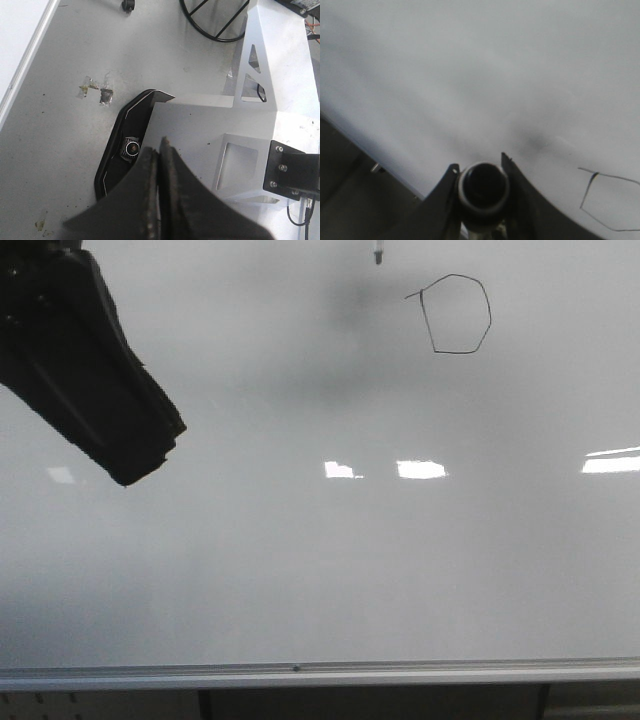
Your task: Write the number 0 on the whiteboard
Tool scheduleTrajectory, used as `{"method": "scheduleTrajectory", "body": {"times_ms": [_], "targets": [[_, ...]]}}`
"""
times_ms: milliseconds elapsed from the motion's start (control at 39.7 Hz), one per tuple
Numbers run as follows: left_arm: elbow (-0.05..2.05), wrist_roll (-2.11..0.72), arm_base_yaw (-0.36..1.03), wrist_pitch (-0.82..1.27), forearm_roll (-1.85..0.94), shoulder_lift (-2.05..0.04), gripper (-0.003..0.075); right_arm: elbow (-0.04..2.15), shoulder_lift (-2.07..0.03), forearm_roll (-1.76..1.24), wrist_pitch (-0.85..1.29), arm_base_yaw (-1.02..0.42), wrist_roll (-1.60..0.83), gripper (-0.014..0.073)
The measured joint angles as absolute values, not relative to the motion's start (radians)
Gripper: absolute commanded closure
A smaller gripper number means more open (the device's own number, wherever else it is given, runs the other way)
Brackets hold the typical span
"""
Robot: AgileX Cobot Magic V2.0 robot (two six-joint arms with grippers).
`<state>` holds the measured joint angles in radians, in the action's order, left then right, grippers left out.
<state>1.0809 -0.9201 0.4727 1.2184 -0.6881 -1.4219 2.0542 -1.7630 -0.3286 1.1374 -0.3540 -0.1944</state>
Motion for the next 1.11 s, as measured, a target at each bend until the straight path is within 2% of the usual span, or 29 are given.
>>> {"method": "scheduleTrajectory", "body": {"times_ms": [252, 352, 428, 503, 529, 579, 654, 906, 1108], "targets": [[1.081, -0.920, 0.473, 1.218, -0.707, -1.422, 0.0736, 1.958, -1.716, -0.421, 1.250, -0.354, -0.260, 0.0655], [1.081, -0.920, 0.473, 1.218, -0.737, -1.422, 0.0675, 1.798, -1.636, -0.475, 1.233, -0.354, -0.294, 0.0655], [1.081, -0.920, 0.473, 1.218, -0.753, -1.422, 0.0544, 1.652, -1.562, -0.530, 1.190, -0.354, -0.333, 0.0655], [1.081, -0.920, 0.473, 1.218, -0.773, -1.422, 0.0368, 1.485, -1.482, -0.593, 1.144, -0.354, -0.383, 0.0655], [1.081, -0.920, 0.473, 1.218, -0.781, -1.422, 0.0285, 1.446, -1.464, -0.617, 1.130, -0.354, -0.403, 0.0655], [1.081, -0.922, 0.473, 1.218, -0.798, -1.422, 0.0185, 1.352, -1.425, -0.666, 1.106, -0.354, -0.443, 0.0655], [1.081, -0.940, 0.473, 1.218, -0.827, -1.422, 0.0108, 1.255, -1.391, -0.736, 1.087, -0.354, -0.492, 0.0655], [1.081, -1.027, 0.473, 1.216, -0.950, -1.422, 0.0183, 1.130, -1.379, -1.028, 1.059, -0.354, -0.689, 0.0655], [1.081, -1.042, 0.473, 1.215, -0.986, -1.422, 0.0286, 1.126, -1.379, -1.143, 1.059, -0.354, -0.749, 0.0655]]}}
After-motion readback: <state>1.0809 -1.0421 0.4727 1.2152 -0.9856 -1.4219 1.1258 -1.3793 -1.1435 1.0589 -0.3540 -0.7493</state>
